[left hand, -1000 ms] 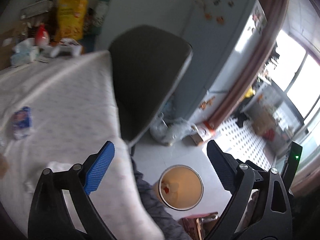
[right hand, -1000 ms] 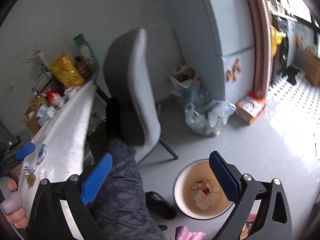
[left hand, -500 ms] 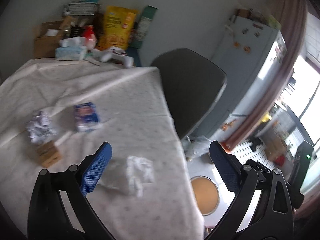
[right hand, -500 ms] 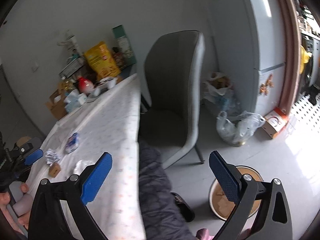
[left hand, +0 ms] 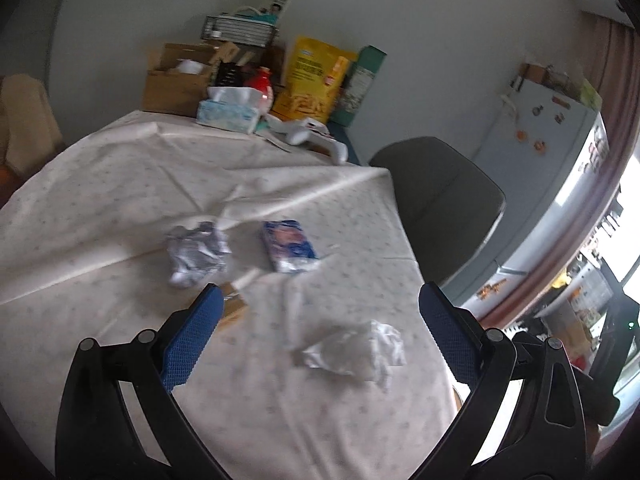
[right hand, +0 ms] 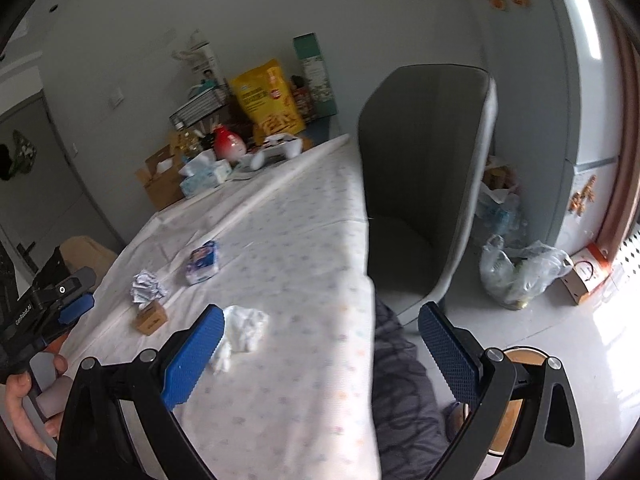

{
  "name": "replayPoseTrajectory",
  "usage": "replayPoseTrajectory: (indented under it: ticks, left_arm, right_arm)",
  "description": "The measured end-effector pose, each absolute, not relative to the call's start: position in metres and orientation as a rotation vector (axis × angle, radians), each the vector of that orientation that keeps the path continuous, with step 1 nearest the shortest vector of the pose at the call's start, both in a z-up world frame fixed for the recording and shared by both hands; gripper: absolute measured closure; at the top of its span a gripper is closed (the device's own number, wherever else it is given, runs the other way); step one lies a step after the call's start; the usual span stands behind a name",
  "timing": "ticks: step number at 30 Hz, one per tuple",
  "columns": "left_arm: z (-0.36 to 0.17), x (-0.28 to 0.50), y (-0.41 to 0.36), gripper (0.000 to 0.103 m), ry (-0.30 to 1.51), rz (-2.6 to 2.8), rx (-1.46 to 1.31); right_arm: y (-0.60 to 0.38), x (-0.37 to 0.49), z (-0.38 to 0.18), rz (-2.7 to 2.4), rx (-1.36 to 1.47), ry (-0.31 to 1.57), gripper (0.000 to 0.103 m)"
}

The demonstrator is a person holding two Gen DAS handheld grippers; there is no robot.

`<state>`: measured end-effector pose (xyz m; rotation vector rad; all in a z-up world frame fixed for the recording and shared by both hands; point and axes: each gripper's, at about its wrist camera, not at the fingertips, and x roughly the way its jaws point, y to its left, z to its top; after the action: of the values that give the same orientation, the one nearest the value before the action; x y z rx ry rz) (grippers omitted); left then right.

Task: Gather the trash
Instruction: 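Move both tools back over the table toward the trash, then grasp the small cardboard box with the left gripper while the right gripper grasps white tissue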

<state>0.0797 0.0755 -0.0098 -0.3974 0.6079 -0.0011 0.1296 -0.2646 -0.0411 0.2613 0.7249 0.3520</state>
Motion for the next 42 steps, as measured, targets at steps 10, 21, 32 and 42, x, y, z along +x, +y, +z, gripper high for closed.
replayPoseTrajectory:
  ticks: [10,21,32,42]
  left_arm:
    - [-0.025,0.066,0.144,0.006,0.606,0.075,-0.495]
    - [-0.065,0.088,0.155,0.013,0.707,0.130,-0.478]
    - [-0.096,0.131,0.123,0.029,0.819,0.185,-0.344]
    - [-0.092,0.125,0.110,0.047,0.801,0.134,-0.364]
  right_arm:
    - [-0.201,0.139,-0.045,0.477,0.208,0.783,0.013]
    - [-0.142,0.157,-0.096,0.503,0.071,0.933,0.030]
    - [-0.134,0.167,-0.107,0.526,-0.017,0.969,0.092]
    - [-0.162,0.157,-0.081,0.515,0.024,0.916,0.093]
